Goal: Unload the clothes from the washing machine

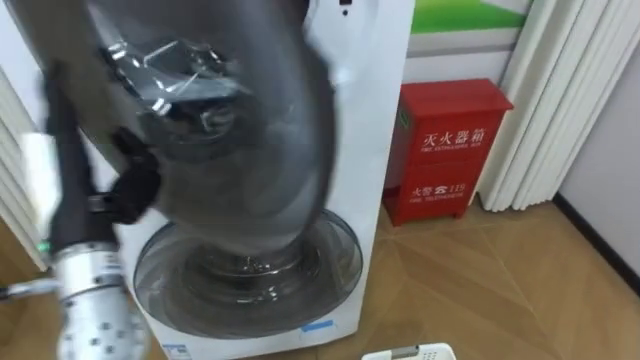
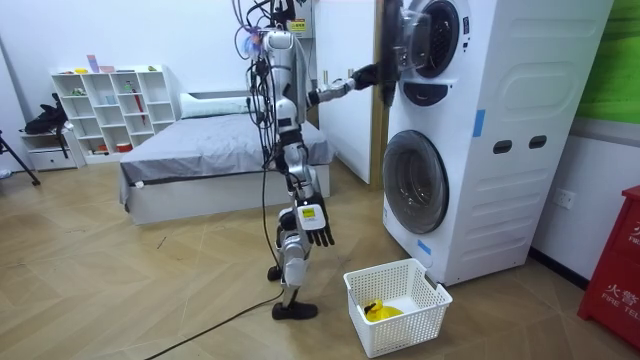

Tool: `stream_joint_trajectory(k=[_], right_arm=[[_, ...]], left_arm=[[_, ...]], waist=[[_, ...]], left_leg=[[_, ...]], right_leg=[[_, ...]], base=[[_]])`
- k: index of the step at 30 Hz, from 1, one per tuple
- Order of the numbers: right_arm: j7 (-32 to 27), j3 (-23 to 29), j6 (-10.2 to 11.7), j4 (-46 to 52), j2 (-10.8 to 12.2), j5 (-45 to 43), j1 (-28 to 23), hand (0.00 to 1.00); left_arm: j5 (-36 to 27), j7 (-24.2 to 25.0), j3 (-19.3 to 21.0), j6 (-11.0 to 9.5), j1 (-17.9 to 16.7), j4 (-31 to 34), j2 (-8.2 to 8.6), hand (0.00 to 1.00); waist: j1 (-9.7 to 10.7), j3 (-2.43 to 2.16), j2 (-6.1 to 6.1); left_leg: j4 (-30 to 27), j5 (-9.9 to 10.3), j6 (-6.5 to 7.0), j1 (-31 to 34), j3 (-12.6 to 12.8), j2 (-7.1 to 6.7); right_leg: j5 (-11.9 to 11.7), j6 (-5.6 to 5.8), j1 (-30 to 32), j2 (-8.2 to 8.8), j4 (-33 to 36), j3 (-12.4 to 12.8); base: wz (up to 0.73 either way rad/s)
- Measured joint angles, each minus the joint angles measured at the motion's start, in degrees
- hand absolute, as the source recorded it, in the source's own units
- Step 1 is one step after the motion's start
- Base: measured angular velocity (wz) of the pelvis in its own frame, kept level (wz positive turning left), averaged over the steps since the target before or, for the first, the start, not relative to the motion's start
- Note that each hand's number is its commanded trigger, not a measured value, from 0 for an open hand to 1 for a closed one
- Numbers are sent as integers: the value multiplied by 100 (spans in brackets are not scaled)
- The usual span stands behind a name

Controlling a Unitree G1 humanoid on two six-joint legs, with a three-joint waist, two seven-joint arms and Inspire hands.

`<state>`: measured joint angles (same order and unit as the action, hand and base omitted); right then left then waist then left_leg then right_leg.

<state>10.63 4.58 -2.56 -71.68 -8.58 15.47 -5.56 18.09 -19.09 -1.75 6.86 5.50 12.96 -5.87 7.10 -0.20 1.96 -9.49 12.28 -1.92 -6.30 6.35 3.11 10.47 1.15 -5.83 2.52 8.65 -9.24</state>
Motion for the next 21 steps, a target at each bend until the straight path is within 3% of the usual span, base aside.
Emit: stream_joint_trajectory(k=[3, 9, 15, 18, 21], right_arm=[[-2, -89, -2, 24, -79, 1, 16, 0], [-53, -209, 0, 58, -103, -18, 110, 0], [-47, -222, 1, 68, -107, -24, 102, 0], [-43, -220, -10, 69, -105, -31, 90, 0], [-2, -291, -9, 75, -94, -9, 83, 0]], left_arm=[[7, 155, -201, 6, -8, -176, 16, 0], [-60, 608, -991, 129, -46, -1090, 53, 0], [-183, 632, -941, 120, -53, -1283, 13, 0], [-285, 632, -884, -25, -89, -1873, -50, 0], [-270, 633, -856, 12, -340, -2568, -138, 0]], waist=[[42, 69, -99], [102, 91, -158], [71, 88, -142], [58, 74, -123], [43, 72, -61]], left_leg=[[11, 0, 0, -36, 37, 2], [35, 0, 0, -32, 114, 35], [90, 0, 0, -226, 108, 38], [150, 0, 0, -293, 119, 36], [182, 0, 0, -346, 115, 38]], right_leg=[[0, -1, -11, -9, -1, 112], [-1, -3, 24, -53, -5, 186], [-3, -5, -21, -82, -3, 440], [-3, -5, -43, -88, -3, 450], [-3, -5, -70, -99, -4, 456]], base=[[-9], [-12], [-24], [-12], [-2]])
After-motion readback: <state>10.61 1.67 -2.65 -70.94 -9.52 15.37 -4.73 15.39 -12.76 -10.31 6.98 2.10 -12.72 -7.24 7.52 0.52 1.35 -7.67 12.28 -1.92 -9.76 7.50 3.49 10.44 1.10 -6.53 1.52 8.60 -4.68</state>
